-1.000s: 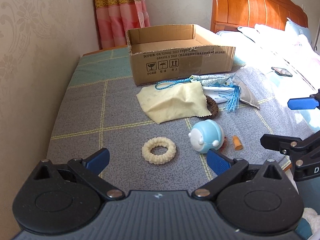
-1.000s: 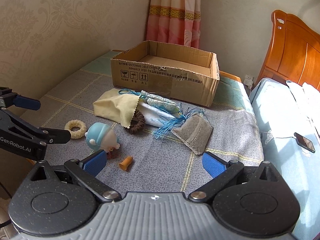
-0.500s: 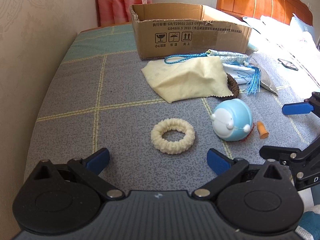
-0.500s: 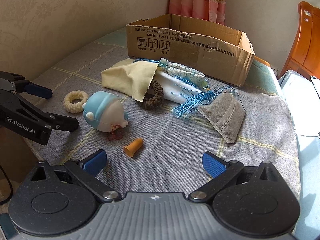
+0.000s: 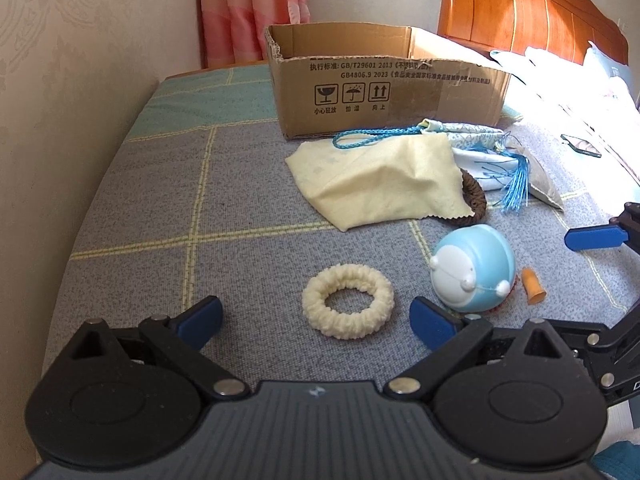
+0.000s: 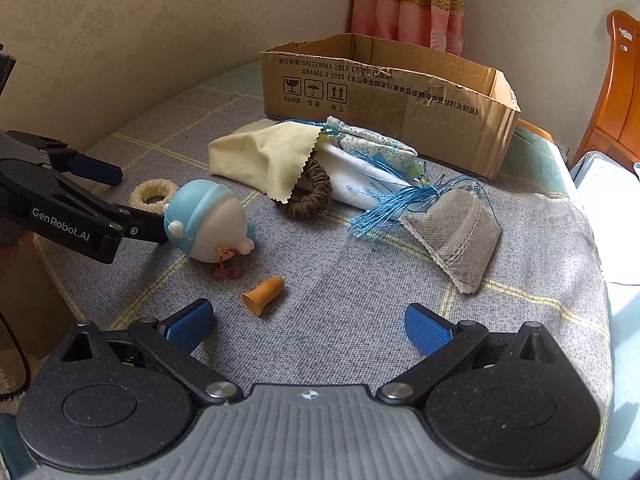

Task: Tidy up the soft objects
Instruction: 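Close the left gripper on the cream knitted ring while the right gripper approaches the blue-capped toy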

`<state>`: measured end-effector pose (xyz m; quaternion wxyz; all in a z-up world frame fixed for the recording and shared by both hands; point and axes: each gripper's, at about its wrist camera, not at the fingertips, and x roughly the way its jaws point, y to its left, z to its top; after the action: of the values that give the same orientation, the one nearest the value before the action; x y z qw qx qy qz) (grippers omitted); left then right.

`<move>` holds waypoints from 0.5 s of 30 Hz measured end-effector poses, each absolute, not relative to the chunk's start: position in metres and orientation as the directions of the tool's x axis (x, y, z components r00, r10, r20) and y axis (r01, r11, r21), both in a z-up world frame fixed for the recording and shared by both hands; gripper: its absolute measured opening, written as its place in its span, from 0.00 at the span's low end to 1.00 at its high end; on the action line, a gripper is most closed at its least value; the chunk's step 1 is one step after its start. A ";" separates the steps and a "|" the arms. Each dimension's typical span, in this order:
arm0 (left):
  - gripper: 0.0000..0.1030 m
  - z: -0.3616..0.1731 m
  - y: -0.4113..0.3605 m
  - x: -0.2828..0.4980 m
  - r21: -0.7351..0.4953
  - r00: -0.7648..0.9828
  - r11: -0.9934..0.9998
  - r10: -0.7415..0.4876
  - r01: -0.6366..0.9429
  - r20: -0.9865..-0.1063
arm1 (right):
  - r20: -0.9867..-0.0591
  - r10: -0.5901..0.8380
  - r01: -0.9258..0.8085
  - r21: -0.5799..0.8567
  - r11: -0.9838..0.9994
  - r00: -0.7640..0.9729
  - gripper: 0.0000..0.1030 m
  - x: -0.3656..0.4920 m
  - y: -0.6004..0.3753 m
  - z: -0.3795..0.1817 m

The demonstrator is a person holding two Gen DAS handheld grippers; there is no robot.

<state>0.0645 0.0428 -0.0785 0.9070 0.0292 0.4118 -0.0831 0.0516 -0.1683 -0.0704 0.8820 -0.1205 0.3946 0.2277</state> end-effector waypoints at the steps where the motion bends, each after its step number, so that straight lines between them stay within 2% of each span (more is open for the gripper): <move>1: 0.86 -0.078 0.043 0.064 -0.015 0.650 0.984 -0.130 0.180 -0.749 | -0.752 0.307 -0.498 -0.033 0.867 0.584 1.00 0.052 -0.168 -0.070; 3: 0.72 -0.076 0.041 0.063 -0.012 0.658 0.981 -0.138 0.192 -0.741 | -0.752 0.307 -0.499 -0.033 0.866 0.583 1.00 0.053 -0.168 -0.070; 4: 0.69 -0.075 0.040 0.063 -0.012 0.661 0.980 -0.144 0.199 -0.737 | -0.753 0.307 -0.499 -0.034 0.866 0.583 1.00 0.053 -0.167 -0.071; 6: 0.56 -0.073 0.037 0.061 -0.007 0.667 0.975 -0.158 0.223 -0.729 | -0.753 0.308 -0.502 -0.034 0.864 0.582 1.00 0.054 -0.166 -0.071; 9: 0.43 -0.071 0.033 0.060 -0.004 0.669 0.971 -0.168 0.239 -0.724 | -0.755 0.306 -0.504 -0.037 0.863 0.579 1.00 0.056 -0.164 -0.071; 15: 0.41 -0.070 0.033 0.058 -0.016 0.668 0.970 -0.180 0.244 -0.722 | -0.760 0.301 -0.515 -0.051 0.855 0.575 1.00 0.058 -0.159 -0.070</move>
<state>0.0585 0.0328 -0.0696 0.9124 0.0408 0.3904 -0.1162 0.0585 -0.1586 -0.0704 0.8773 -0.1345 0.3976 0.2328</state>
